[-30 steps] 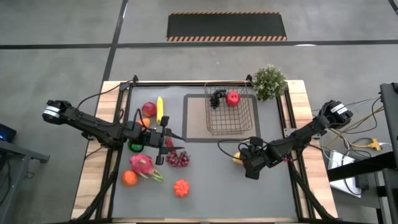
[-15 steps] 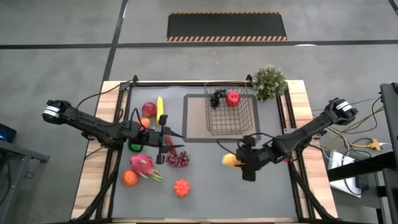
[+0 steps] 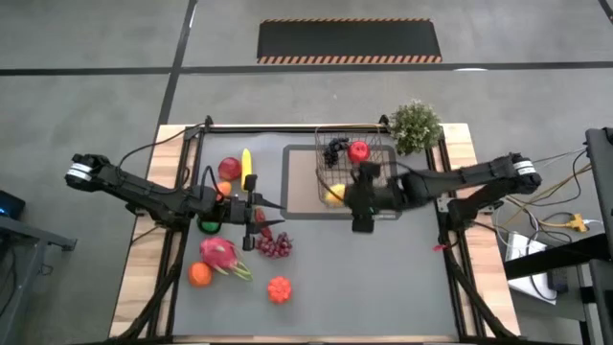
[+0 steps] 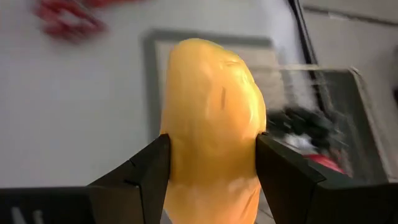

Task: Build produce basket
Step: Put the right mango into the wire basket

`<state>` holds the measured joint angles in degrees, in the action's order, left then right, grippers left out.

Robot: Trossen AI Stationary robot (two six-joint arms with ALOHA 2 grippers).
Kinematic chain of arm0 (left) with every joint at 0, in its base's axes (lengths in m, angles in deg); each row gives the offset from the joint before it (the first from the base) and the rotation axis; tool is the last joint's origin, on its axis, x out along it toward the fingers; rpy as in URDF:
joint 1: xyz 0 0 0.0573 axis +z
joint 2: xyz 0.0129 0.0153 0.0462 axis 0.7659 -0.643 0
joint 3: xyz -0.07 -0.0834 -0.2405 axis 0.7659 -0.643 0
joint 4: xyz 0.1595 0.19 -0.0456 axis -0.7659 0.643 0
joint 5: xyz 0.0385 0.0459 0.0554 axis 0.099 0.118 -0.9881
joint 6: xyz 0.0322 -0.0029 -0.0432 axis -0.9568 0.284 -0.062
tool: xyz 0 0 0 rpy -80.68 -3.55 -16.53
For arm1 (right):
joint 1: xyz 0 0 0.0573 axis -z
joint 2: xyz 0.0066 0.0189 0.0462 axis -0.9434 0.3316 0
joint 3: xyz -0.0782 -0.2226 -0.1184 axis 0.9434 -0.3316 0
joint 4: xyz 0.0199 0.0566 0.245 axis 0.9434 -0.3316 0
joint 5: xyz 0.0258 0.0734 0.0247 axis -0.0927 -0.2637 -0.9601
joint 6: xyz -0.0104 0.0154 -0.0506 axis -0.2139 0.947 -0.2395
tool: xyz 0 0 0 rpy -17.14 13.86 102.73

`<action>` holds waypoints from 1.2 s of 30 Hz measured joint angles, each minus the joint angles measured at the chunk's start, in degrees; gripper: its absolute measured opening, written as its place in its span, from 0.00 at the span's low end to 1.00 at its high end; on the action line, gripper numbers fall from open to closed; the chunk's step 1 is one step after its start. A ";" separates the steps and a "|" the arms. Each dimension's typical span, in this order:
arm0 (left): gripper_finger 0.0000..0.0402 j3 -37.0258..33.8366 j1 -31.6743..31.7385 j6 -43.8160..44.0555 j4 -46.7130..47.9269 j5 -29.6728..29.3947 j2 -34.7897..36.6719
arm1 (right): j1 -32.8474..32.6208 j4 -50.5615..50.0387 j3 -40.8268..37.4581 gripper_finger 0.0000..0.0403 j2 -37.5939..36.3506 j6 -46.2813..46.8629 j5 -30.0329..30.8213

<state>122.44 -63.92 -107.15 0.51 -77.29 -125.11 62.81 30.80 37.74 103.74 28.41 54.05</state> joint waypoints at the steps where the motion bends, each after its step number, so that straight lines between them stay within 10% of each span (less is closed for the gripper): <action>1: 0.31 0.00 0.00 0.00 -0.01 -0.01 -0.02 | 2.01 -1.95 1.11 0.50 0.59 -1.13 -0.93; 13: 0.31 0.00 0.00 1.49 0.00 0.02 0.00 | 22.65 -5.82 1.73 0.50 7.54 -13.22 -23.08; 36: 0.31 0.02 0.00 1.46 -0.07 -0.36 0.02 | 29.06 -6.00 1.70 0.52 19.74 -21.53 -27.74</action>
<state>122.47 -63.92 -105.68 0.44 -77.64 -125.08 91.87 24.80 39.44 123.48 6.89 26.31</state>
